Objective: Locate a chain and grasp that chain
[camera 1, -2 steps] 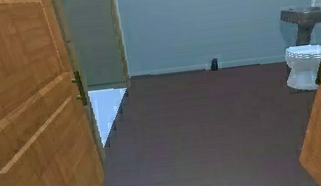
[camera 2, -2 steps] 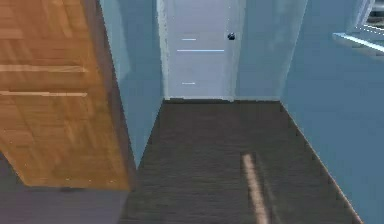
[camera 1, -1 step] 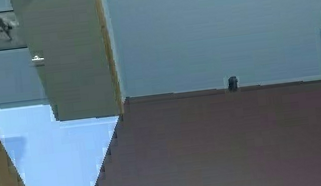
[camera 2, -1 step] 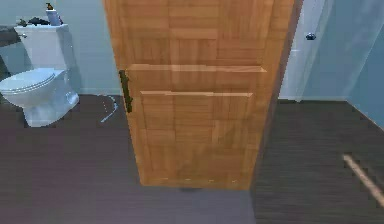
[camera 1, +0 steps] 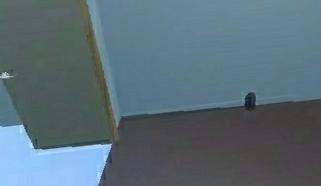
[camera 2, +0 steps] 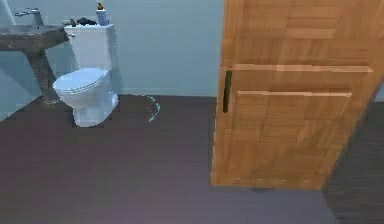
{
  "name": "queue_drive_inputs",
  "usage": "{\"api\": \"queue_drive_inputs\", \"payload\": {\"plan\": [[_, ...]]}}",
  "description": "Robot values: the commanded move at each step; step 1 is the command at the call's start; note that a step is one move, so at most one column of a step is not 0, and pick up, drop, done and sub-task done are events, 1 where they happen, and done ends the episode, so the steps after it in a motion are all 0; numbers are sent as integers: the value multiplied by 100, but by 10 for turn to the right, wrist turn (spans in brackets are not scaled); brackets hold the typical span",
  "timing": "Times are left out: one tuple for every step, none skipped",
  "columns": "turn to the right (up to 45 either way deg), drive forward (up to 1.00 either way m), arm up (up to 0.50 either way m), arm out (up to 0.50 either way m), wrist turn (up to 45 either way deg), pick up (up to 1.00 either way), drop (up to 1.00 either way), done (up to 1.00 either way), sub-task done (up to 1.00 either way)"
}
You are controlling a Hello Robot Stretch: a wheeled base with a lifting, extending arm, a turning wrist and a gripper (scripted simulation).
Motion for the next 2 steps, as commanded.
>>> {"api": "queue_drive_inputs", "payload": {"plan": [[-450, 0, 0, 0, 0, 0, 0, 0, 0], [0, 60, 0, 0, 0, 0, 0, 0, 0]]}}
